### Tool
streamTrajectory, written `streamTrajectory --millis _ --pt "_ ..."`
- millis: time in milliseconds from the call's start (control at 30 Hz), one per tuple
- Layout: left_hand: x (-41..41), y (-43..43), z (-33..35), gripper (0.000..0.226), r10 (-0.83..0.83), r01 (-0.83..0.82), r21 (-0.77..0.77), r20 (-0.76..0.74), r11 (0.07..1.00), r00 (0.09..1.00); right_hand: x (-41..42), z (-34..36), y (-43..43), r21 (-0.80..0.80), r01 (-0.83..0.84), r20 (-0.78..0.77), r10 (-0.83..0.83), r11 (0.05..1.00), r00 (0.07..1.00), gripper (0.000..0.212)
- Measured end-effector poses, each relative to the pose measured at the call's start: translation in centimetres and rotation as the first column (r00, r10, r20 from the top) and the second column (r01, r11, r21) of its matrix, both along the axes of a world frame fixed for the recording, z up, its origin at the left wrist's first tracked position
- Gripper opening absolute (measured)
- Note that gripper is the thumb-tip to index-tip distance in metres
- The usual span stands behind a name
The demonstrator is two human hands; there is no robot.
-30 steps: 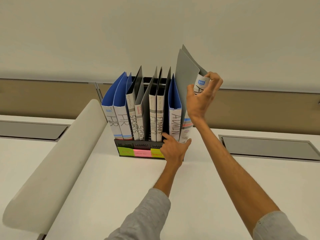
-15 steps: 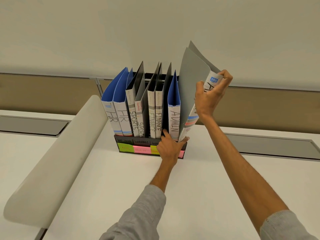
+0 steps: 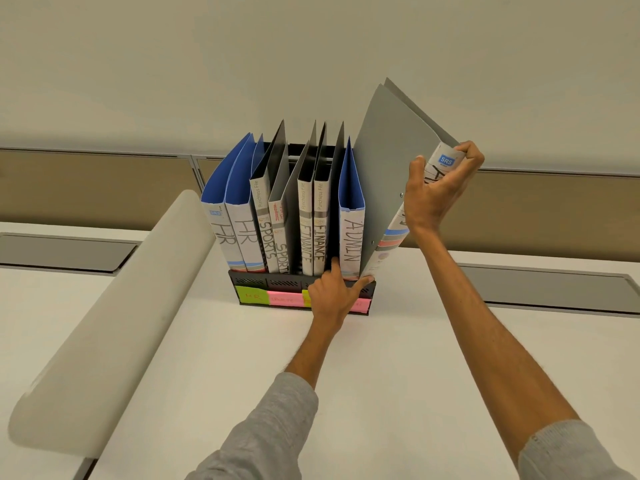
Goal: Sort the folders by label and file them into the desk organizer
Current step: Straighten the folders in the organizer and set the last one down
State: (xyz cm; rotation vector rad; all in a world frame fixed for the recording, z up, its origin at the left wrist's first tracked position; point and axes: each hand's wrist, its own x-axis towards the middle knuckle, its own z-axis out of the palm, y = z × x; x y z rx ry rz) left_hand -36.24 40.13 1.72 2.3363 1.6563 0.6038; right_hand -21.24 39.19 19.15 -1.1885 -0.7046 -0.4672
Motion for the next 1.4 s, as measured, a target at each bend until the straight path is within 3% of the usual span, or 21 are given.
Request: streamTrajectory --millis 367,567,700,800,900,1000,1100,1200,1300,1400 --pt "-0.3 0.8 0.5 0.082 -0.081 0.079 -0.029 -0.051 0.996 0.995 -1.1 0.1 -0.1 0.037 0.072 -0.058 -0.070 0.997 0.996 0.038" --pt "-0.4 0.1 0.6 0.085 -0.034 0.033 -0.072 -0.013 0.997 0.999 -4.0 0.4 0.5 0.051 0.050 0.013 -0.051 0.997 0.999 0.040" --pt "0.5 -0.5 1.3 0.111 0.017 -0.016 -0.127 0.004 0.992 1.000 -6.2 -3.9 0.1 -0.123 -0.086 -0.006 0.086 0.989 0.996 0.033" --pt "0.5 -0.3 1.5 0.104 0.024 -0.020 -0.174 0.017 0.985 1.000 -6.1 -4.1 0.3 -0.241 -0.207 -0.008 0.211 0.948 0.977 0.033" --pt "0.4 -0.3 1.0 0.102 0.018 -0.017 -0.180 0.004 0.984 1.000 -5.1 -2.9 -0.1 -0.323 -0.211 0.031 0.234 0.923 0.972 0.035" --pt "0.3 -0.5 0.6 0.100 0.008 -0.003 -0.168 0.027 0.986 1.000 -3.1 -1.2 -1.0 -0.495 -0.244 0.074 0.320 0.834 0.945 0.043" --pt "0.3 -0.8 0.1 0.099 -0.006 0.015 -0.173 0.049 0.985 0.999 -1.1 1.4 -1.3 -0.705 -0.211 0.178 0.458 0.677 0.871 0.036" --pt "0.3 -1.1 -0.1 0.098 -0.021 0.032 -0.176 0.063 0.984 0.998 -0.8 2.9 -0.9 -0.840 -0.191 0.181 0.594 0.507 0.784 0.044" --pt "0.3 -1.5 0.1 0.096 -0.021 0.037 -0.174 0.094 0.984 0.995 -2.0 2.0 -0.5 -0.921 -0.154 0.085 0.570 0.358 0.818 0.061" --pt "0.5 -2.4 0.5 0.099 -0.030 0.051 -0.182 0.118 0.982 0.993 -3.2 0.0 -0.9 -0.965 -0.063 0.083 0.526 0.254 0.847 0.061"
